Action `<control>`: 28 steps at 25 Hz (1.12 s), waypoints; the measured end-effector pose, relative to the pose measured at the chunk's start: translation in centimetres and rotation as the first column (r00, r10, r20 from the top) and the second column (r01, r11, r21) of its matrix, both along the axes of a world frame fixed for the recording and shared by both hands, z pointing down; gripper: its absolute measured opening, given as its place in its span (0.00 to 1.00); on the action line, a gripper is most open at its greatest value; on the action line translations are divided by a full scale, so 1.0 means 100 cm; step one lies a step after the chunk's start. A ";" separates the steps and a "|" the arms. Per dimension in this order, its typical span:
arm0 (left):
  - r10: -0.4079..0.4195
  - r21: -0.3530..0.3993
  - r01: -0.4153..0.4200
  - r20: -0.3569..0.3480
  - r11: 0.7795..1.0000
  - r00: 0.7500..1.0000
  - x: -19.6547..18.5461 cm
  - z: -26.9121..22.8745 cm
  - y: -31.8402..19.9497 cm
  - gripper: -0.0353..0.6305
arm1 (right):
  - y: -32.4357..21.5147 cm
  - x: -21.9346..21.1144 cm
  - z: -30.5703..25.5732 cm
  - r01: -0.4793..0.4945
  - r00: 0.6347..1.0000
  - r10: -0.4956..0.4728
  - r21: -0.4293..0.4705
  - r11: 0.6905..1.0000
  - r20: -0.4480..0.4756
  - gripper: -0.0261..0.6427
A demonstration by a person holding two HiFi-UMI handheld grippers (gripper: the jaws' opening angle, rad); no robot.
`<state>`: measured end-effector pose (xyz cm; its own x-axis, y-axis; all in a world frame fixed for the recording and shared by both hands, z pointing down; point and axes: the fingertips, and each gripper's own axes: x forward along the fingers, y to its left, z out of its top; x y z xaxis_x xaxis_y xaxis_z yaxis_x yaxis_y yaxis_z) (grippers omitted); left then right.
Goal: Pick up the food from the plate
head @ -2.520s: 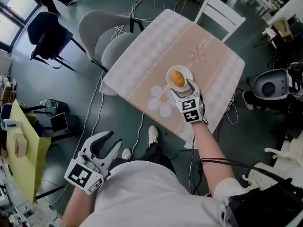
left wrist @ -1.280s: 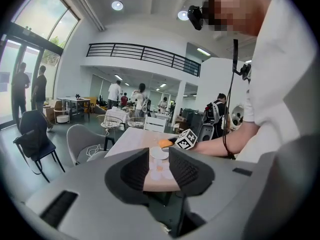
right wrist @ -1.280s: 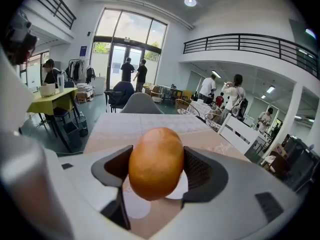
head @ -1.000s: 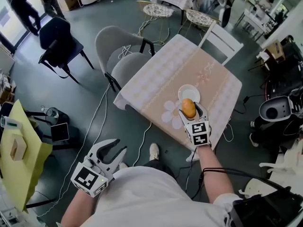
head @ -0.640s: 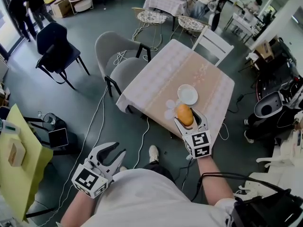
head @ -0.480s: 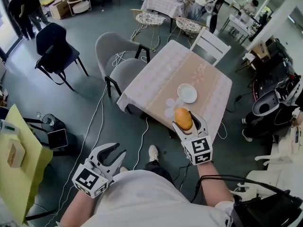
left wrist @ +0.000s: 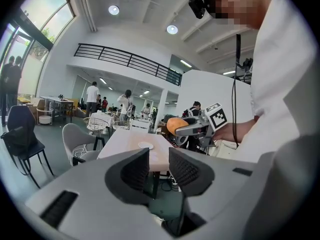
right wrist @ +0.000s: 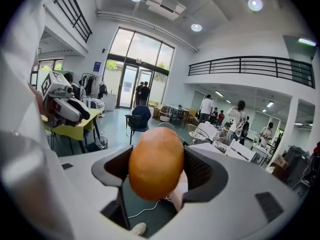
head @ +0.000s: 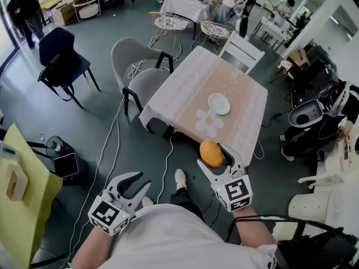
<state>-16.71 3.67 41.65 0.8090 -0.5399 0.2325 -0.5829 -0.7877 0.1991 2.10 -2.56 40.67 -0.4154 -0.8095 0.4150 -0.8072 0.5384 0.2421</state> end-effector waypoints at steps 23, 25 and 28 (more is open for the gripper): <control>-0.070 0.009 0.070 -0.004 0.998 0.998 -0.039 0.008 0.029 0.25 | 0.027 -0.056 -0.008 0.110 0.994 -0.110 0.031 0.993 0.009 0.53; -0.068 0.010 0.068 -0.004 0.998 0.998 -0.038 0.008 0.030 0.25 | 0.028 -0.055 -0.007 0.112 0.994 -0.112 0.029 0.993 0.012 0.53; -0.068 0.009 0.068 -0.002 0.998 0.998 -0.036 0.008 0.029 0.24 | 0.028 -0.054 -0.007 0.112 0.993 -0.113 0.028 0.993 0.016 0.53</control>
